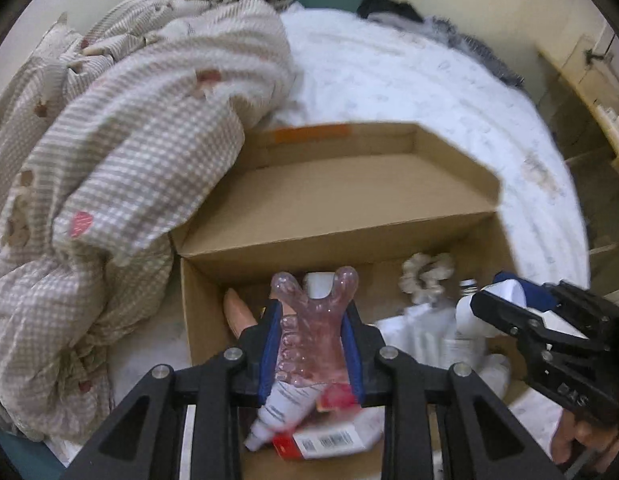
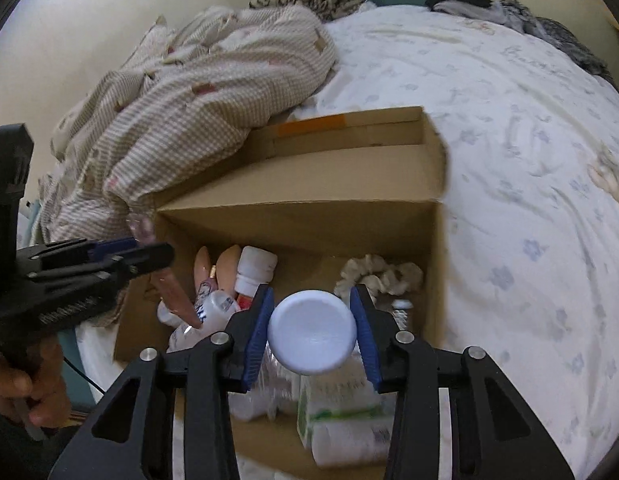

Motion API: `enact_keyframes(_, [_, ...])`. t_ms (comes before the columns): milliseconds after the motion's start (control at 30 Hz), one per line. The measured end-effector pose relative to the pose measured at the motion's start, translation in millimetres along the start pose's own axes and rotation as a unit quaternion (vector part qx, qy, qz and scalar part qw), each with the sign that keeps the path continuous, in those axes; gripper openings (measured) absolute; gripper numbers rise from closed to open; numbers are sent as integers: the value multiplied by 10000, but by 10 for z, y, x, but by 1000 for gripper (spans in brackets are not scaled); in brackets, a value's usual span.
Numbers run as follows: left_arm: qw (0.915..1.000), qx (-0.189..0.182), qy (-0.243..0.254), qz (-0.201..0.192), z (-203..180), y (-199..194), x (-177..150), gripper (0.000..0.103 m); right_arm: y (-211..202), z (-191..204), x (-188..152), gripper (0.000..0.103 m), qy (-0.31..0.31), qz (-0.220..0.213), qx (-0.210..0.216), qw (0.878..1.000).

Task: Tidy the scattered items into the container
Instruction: 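Grasp the pink comb with the left gripper while the right drops its bottle into the box, then grasp the black lighter with the right gripper while the left grasps a white pill jar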

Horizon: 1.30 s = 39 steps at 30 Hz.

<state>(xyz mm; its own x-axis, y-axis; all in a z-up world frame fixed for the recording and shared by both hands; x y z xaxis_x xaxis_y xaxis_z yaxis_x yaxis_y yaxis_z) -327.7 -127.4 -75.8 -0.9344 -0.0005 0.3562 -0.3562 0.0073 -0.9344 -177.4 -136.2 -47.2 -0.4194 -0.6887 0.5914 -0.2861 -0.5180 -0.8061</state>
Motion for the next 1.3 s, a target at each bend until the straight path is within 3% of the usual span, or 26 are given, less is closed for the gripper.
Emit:
enact_keyframes(133, [9996, 87, 129, 230, -7, 219, -16, 30, 166, 8, 31, 45, -81, 58, -143, 9998])
enact_keyframes(167, [9993, 93, 203, 287, -25, 238, -31, 32, 192, -11, 39, 51, -59, 62, -177, 9998])
enact_keyframes(233, [9990, -66, 309, 312, -83, 233, -56, 55, 184, -71, 56, 55, 58, 20, -167, 9998])
enact_keyframes(300, [9984, -314, 381, 270, -150, 195, -78, 64, 144, -106, 59, 55, 100, -25, -121, 9999])
enact_keyframes(600, [9966, -768, 241, -170, -235, -405, -196, 65, -465, -173, -47, 55, -74, -360, -101, 9993])
enact_keyframes(800, [9923, -1128, 278, -425, -463, -841, -753, 65, -866, -240, -802, 55, -94, -127, 15, 9999])
enact_keyframes(967, [9886, -1403, 449, -305, -810, -702, -1328, 65, -512, -279, -1782, 54, -172, 866, -184, 9959])
enact_keyframes(1067, [9907, -1263, 459, -192, -926, -601, -1504, 65, -262, -228, -2212, 50, -152, 1346, -165, 9907])
enact_keyframes(1233, [9929, -1150, 259, -168, -906, -471, -1650, 65, -46, -146, -2428, 47, -372, 1501, -371, 9873])
enact_keyframes(1300, [9940, -1060, 212, -136, -843, -379, -1679, 65, -29, -139, -2434, 35, -508, 1423, -407, 9877])
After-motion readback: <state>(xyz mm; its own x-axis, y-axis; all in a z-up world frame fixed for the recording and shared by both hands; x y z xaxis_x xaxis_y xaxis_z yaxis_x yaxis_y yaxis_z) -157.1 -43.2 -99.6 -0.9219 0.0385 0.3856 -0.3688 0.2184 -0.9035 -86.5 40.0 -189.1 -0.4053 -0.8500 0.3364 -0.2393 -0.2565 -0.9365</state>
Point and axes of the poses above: each gripper's, at about its wrist camera, not at the fingertips, and y roughly the way its jaws point, z to its left, x to its top, the point moved 8 cm from there along y, roughly the way its jaws point, and after that the axes turned 4 degrees about y, right-handed, at the moved point
